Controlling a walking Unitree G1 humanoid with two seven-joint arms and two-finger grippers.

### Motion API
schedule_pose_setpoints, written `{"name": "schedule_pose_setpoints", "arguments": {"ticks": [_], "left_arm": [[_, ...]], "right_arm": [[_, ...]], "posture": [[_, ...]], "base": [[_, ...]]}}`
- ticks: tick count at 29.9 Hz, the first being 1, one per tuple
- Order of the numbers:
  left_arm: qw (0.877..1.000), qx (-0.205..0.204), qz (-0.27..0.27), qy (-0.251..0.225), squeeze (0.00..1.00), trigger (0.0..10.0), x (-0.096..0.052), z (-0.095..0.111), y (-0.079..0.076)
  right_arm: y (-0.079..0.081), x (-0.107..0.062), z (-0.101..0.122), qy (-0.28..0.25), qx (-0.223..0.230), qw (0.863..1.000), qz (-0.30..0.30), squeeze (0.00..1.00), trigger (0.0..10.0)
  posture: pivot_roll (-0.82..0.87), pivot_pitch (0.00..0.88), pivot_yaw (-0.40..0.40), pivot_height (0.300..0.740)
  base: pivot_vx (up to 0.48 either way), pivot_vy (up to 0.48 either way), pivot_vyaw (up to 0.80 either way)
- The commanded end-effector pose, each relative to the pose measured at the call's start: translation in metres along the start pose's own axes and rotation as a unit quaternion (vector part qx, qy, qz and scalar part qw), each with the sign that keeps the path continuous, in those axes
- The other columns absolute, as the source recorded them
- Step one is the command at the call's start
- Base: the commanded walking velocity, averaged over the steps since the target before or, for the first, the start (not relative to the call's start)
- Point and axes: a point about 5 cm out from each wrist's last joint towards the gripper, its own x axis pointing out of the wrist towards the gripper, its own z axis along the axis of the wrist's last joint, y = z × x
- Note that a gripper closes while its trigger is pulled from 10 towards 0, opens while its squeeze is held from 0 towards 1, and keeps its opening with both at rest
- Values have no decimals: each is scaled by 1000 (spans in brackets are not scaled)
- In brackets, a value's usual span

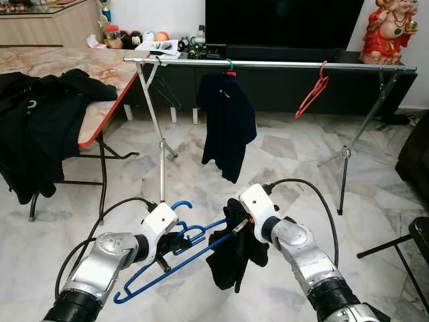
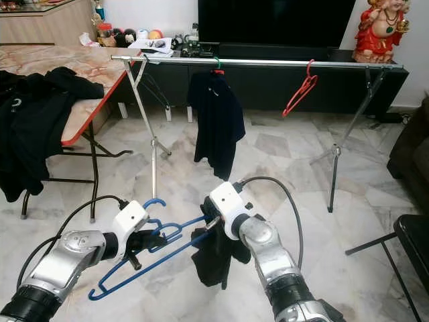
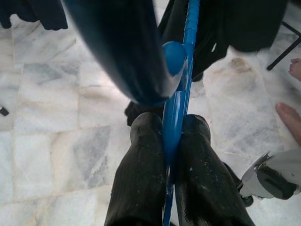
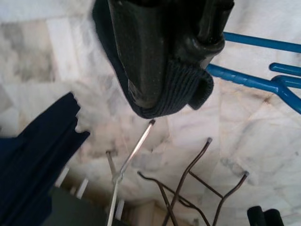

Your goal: Hang hanger

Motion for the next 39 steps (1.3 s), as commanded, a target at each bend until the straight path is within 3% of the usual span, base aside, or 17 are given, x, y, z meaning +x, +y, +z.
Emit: {"name": "schedule_pose_setpoints", "arguments": {"ticks": [1,2,5,8,11,14,19,23,26,31,35,39], "left_arm": [[1000,-1,-12,4,0,10000,0,-2,-2],[1000,0,-26,5,0,10000,0,-2,-5],[999,1,-38,6,0,10000,0,-4,-9],[999,1,-36,12,0,10000,0,-7,-9],[999,3,-40,13,0,10000,-1,-7,-9],[999,4,-38,10,0,10000,-2,-7,-8],[999,-3,-37,-10,0,10000,-3,-1,-7],[999,-3,-30,-12,0,10000,-2,0,-5],[1000,-5,-12,-10,0,10000,-1,0,-2],[1000,-2,3,-4,0,10000,1,-1,0],[1000,3,7,10,0,10000,-2,-4,2],[1000,5,12,13,0,10000,-6,-6,5]], "right_arm": [[2,0,21,-44,-25,999,12,0,10000],[9,-4,30,-78,-41,995,51,0,10000],[8,-8,36,-101,-60,992,48,0,10000],[-4,-8,34,-89,-75,993,6,0,10000],[-23,-7,21,-31,-105,992,-62,0,10000],[-24,-8,19,-29,-109,992,-63,0,10000],[4,-10,33,-95,-102,989,43,0,10000],[27,-20,43,-148,-87,975,138,0,10000],[36,-25,52,-175,-71,968,168,0,10000],[27,-16,48,-154,-70,979,110,0,10000],[-2,-9,27,-79,-57,995,0,0,10000],[-21,-11,12,-30,-41,996,-75,0,10000]], "posture": [[100,33,-10,740],[98,37,-10,740],[97,38,-11,740],[97,38,-11,740],[96,38,-11,740],[96,38,-11,740],[99,37,-11,740],[101,36,-10,740],[101,36,-10,740],[96,38,-9,740],[99,39,-10,740],[103,40,-13,740]], "base": [[0,0,0],[0,0,0],[0,0,0],[0,0,0],[0,0,0],[0,0,0],[0,0,0],[0,0,0],[0,0,0],[0,0,0],[0,0,0],[0,0,0]]}}
